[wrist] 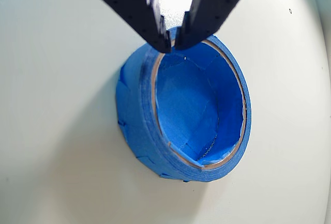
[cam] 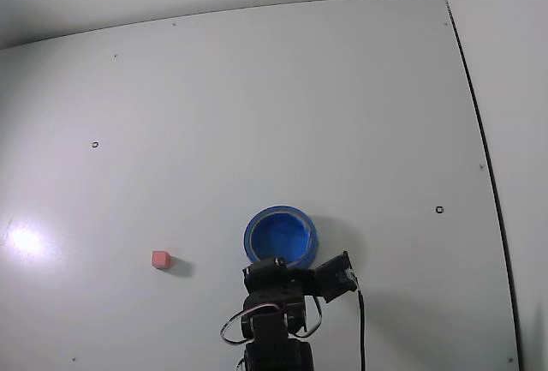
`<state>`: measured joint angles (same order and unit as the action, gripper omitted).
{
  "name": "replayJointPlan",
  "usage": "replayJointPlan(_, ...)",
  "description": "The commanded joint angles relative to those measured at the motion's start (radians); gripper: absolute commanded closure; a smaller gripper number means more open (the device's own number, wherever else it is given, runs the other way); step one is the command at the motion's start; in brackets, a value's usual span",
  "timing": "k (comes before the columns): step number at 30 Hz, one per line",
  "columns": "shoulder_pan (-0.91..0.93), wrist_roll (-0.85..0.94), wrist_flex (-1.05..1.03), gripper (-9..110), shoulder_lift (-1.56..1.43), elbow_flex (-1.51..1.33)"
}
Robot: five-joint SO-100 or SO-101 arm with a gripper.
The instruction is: Grasp a block and put it in the bin.
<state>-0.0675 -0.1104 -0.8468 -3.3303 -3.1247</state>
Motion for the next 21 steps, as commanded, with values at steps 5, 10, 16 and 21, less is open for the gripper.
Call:
replayJointPlan(5,-0.011,0.006,-0.005,102,-0.006,0.026)
replayJointPlan(10,-0.011,0.006,-0.005,102,-0.006,0.026)
replayJointPlan(16,-0.002,0.006,-0.005,102,-0.006,0.026)
replayJointPlan(21,0.002,0.061,-0.006,101,-0.006,0.029)
